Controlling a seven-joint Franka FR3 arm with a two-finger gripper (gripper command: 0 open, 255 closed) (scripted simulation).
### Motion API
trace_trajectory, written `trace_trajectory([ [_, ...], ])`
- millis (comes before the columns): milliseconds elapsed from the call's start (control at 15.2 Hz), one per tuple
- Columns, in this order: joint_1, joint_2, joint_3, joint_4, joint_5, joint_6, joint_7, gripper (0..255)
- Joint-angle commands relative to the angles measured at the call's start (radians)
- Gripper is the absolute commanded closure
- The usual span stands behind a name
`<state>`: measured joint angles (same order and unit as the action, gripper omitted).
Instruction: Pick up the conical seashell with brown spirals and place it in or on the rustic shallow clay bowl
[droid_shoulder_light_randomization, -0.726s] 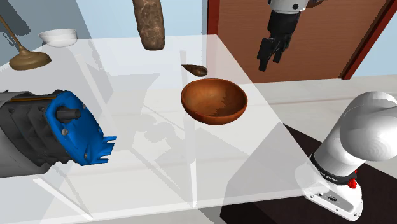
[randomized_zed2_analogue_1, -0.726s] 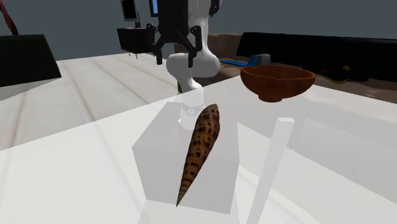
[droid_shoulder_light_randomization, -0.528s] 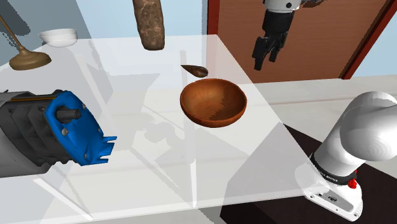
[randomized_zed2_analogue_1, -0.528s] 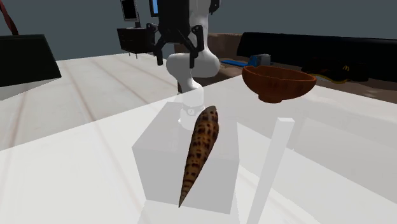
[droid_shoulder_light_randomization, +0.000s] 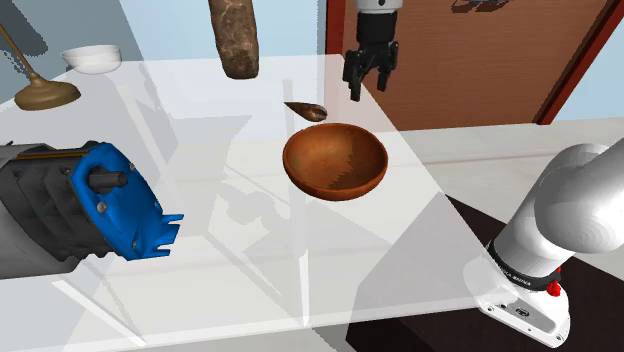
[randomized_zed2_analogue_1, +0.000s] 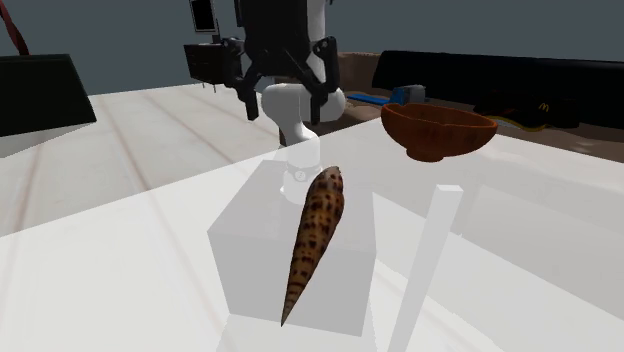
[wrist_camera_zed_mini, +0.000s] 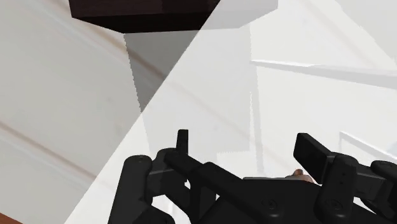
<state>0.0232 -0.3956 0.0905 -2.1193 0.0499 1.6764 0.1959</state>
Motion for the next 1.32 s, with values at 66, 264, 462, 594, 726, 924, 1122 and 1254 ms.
trace_trajectory([
  [66,0.004,0.128,0.015,0.113,0.013,-0.009,0.032,0],
  [264,0.008,0.265,0.026,0.254,0.021,-0.035,0.063,0],
  [462,0.014,0.406,0.035,0.412,0.026,-0.074,0.094,0],
  [594,0.020,0.504,0.040,0.530,0.027,-0.108,0.114,0],
  [726,0.027,0.608,0.044,0.662,0.028,-0.150,0.135,0],
  [924,0.030,0.627,0.045,0.659,0.030,-0.132,0.139,0],
  [1122,0.031,0.614,0.046,0.602,0.031,-0.087,0.137,0],
  [1254,0.031,0.608,0.046,0.567,0.033,-0.058,0.136,0],
])
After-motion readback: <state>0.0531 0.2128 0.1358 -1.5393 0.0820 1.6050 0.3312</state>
